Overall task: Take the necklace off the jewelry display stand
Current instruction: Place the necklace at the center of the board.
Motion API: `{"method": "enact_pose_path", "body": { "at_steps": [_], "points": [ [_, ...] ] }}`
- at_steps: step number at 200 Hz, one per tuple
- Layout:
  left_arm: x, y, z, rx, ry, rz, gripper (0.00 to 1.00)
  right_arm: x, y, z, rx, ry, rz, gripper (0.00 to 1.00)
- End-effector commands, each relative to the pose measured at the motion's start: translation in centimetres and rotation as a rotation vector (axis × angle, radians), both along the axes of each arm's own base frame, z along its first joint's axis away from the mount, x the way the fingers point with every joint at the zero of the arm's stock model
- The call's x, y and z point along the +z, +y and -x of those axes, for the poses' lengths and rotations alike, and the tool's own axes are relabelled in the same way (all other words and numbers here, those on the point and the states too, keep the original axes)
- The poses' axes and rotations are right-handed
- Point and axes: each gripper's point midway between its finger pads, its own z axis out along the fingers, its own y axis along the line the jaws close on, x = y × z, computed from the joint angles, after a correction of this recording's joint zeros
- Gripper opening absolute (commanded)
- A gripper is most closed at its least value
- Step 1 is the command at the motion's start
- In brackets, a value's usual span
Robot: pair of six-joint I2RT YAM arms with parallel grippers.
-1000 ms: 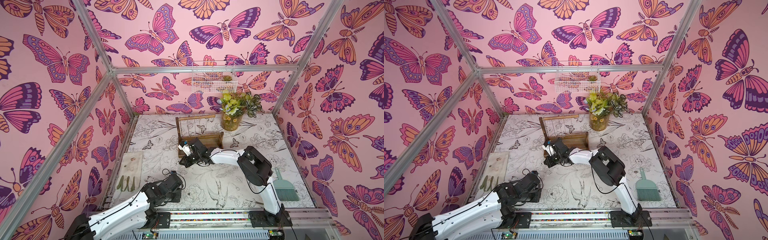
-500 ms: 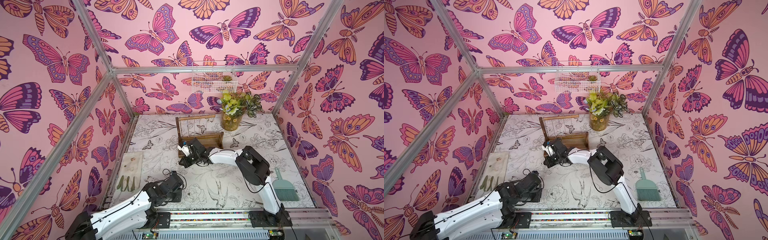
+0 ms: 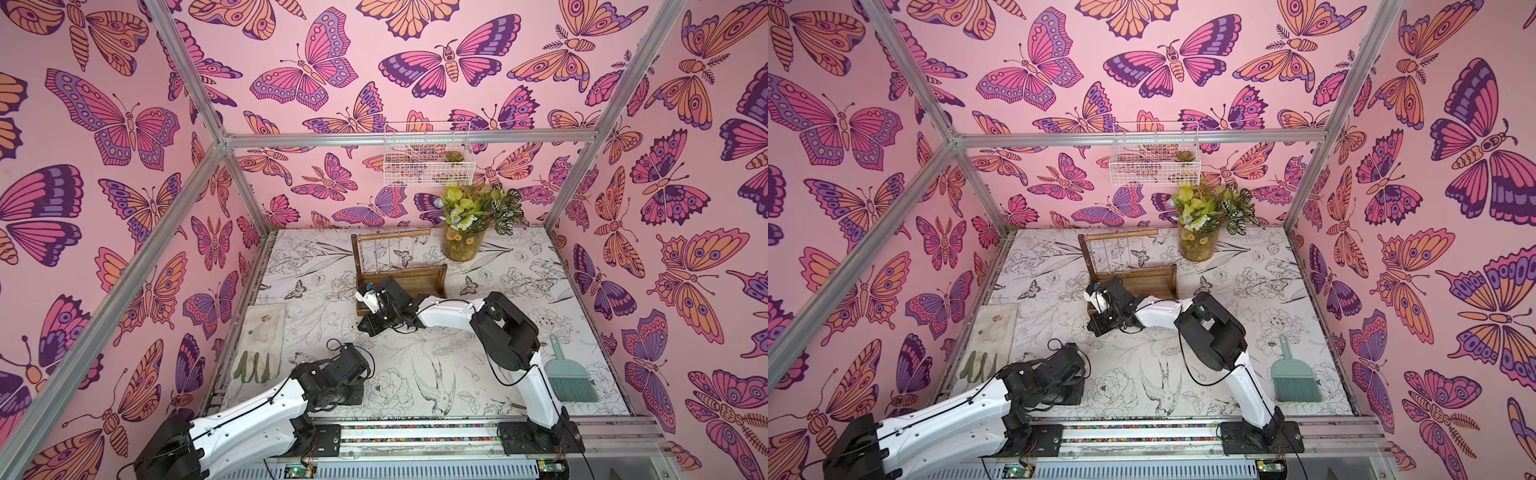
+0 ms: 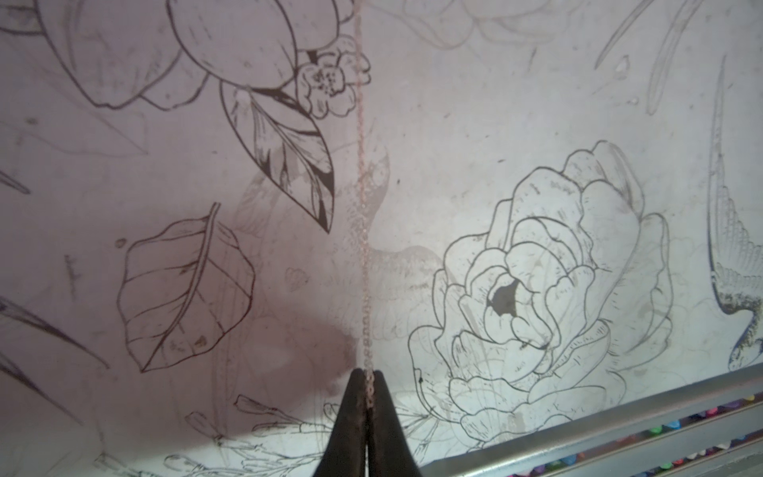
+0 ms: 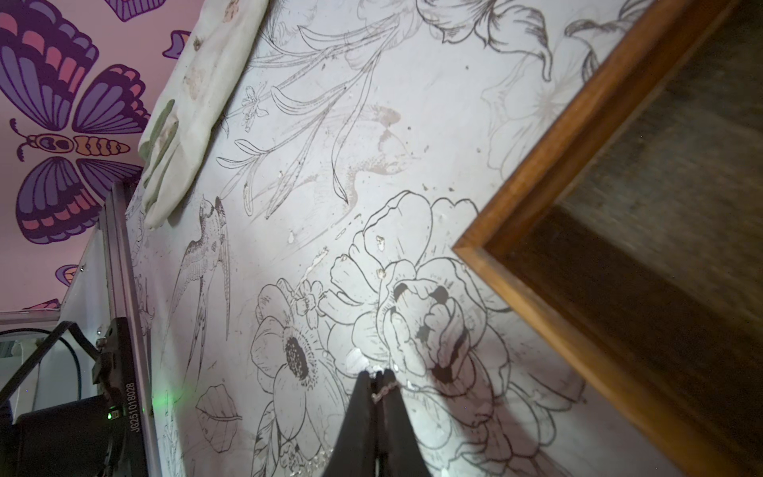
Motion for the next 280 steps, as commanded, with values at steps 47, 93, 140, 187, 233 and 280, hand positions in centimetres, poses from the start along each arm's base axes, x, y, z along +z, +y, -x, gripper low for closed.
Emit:
{"method": "enact_pose_path", "body": {
  "at_steps": [47, 93, 140, 187, 233, 280],
  "points": [
    [-0.8, 0.4, 0.3, 0.002, 0.022, -0.035, 0.08, -1.6, 0.0, 0.0, 0.003, 0.004, 0.029, 0.00],
    [-0.7, 0.3, 0.3, 0.000, 0.020, -0.028, 0.09, -2.7, -0.4, 0.1, -0.005, 0.018, 0.071, 0.01],
    [-0.8, 0.4, 0.4, -0.002, 0.021, -0.030, 0.11, -2.9, -0.6, -0.1, -0.012, 0.016, 0.088, 0.13],
    [-0.9, 0.4, 0.4, -0.001, 0.019, -0.030, 0.11, -2.6, -0.2, -0.5, -0.017, 0.015, 0.086, 0.30],
    [-0.8, 0.4, 0.4, -0.003, 0.016, -0.025, 0.13, -2.2, -0.3, -0.7, -0.026, 0.008, 0.094, 0.49],
    [-0.6, 0.3, 0.4, -0.007, 0.011, -0.015, 0.21, -1.5, -0.3, -0.4, -0.019, 0.022, 0.098, 0.64]
  ]
}}
